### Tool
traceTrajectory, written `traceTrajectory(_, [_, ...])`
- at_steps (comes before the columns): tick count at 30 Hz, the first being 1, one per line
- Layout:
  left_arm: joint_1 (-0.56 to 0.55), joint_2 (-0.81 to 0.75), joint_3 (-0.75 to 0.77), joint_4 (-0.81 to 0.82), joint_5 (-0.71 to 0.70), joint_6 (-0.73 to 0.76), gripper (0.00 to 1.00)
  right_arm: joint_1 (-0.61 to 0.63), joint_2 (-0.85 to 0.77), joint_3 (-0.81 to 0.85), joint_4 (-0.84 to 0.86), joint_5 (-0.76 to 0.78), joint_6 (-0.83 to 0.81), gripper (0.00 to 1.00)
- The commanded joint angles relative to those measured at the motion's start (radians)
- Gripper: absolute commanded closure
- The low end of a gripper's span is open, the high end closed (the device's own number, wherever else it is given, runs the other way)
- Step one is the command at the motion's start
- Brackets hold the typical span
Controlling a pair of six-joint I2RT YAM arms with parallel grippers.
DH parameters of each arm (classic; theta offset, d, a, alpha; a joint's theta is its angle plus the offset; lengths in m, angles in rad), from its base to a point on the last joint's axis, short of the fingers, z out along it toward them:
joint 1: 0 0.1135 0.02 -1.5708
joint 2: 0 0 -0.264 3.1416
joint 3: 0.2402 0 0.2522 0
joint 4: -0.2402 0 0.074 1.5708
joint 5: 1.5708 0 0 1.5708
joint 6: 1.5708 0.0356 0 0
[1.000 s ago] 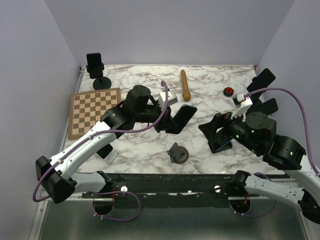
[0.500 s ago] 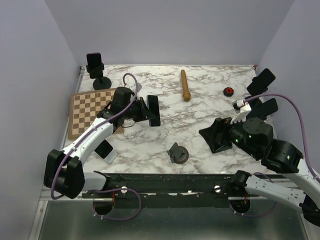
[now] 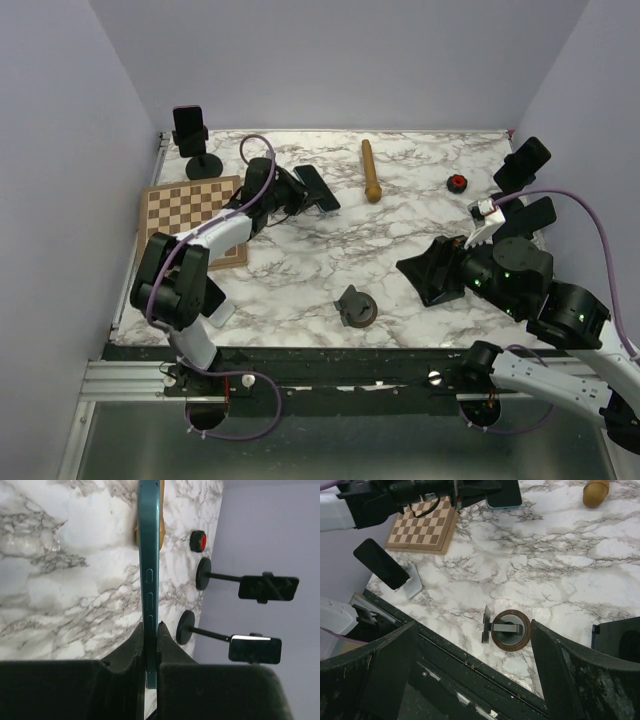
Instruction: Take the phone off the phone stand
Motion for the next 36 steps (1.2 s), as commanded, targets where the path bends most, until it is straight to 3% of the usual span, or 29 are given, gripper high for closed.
traceTrajectory(1, [0.003, 0.113, 0.127, 0.165, -0.082, -0.059, 1.0, 0.003, -0.016, -0.006, -0.01, -0.014, 0.025, 0.0])
traceTrajectory(5, [0.026, 0.293, 0.337, 0.119, -0.061, -0.019, 1.0, 0.003, -0.02, 0.025, -0.035, -0.016, 0.038, 0.0])
traceTrajectory(9, [0.055, 0.532, 0.591, 0.098, 0.093, -0.165, 1.0, 0.003, -0.022, 0.063, -0.062, 0.011, 0.042, 0.0])
traceTrajectory(13, [0.049, 0.606, 0.605, 0.189, 0.022, -0.294, 1.0, 0.004, -0.027, 0.081, -0.069, 0.019, 0.047, 0.0])
traceTrajectory(23, [0.015, 0.772, 0.839, 0.042, -0.065, -0.361, 1.0, 0.004, -0.015, 0.087, -0.065, 0.024, 0.058, 0.0])
traceTrajectory(31, [0.007, 0.814, 0.85, 0.023, -0.172, -0.427, 1.0, 0.003, -0.024, 0.103, -0.034, 0.004, 0.063, 0.0])
traceTrajectory(36, [-0.008, 0.86, 0.877, 0.067, -0.186, -0.496, 0.92, 0.003, -0.02, 0.104, -0.026, 0.008, 0.061, 0.0])
